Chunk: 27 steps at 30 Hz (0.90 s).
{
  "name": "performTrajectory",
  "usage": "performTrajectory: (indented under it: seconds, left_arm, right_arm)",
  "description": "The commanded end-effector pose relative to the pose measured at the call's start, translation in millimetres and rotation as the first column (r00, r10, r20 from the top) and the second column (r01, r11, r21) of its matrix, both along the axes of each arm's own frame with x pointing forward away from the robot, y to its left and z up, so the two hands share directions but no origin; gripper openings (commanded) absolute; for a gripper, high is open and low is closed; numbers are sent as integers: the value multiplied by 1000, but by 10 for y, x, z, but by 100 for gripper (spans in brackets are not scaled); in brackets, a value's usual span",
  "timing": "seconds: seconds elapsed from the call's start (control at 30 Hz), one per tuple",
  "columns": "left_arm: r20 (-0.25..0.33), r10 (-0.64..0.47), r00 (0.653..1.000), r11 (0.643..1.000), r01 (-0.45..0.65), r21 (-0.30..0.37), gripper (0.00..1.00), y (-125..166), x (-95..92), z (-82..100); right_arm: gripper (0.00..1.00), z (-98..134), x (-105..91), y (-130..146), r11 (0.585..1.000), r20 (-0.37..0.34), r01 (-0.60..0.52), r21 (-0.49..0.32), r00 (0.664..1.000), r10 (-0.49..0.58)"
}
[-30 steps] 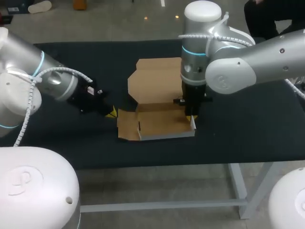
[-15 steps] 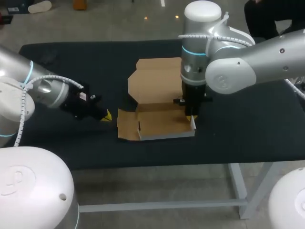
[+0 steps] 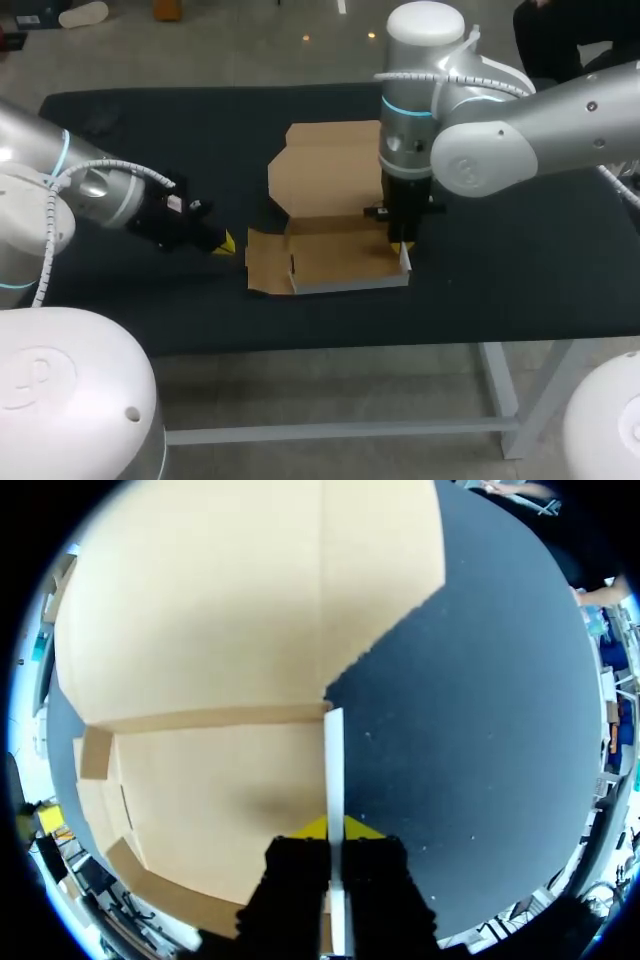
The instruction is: Assemble the packaging by folding the flat box into shape, placing the metal phone stand inside, and closing the box properly
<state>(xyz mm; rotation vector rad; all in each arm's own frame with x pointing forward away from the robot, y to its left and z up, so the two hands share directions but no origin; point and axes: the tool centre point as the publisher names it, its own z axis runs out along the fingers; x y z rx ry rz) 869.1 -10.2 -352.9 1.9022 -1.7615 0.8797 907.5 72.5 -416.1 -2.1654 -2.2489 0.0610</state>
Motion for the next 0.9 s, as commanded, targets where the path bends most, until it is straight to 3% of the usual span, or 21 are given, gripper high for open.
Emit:
performTrajectory:
  seconds: [0.03, 0.4, 0.9]
  left_arm:
    - [17, -19, 1000, 999, 19, -33, 0, 10, 48, -161]
    - [48, -105, 993, 993, 107, -48, 0, -129, 87, -353]
    - [47, -124, 991, 988, 128, -82, 0, -215, 96, -500]
  right_arm:
    - [0, 6, 9, 5, 1000, -4, 0, -1, 1000, 0]
    - [0, 6, 9, 5, 1000, -4, 0, -1, 1000, 0]
    - [0, 6, 9, 5, 1000, -4, 0, -1, 1000, 0]
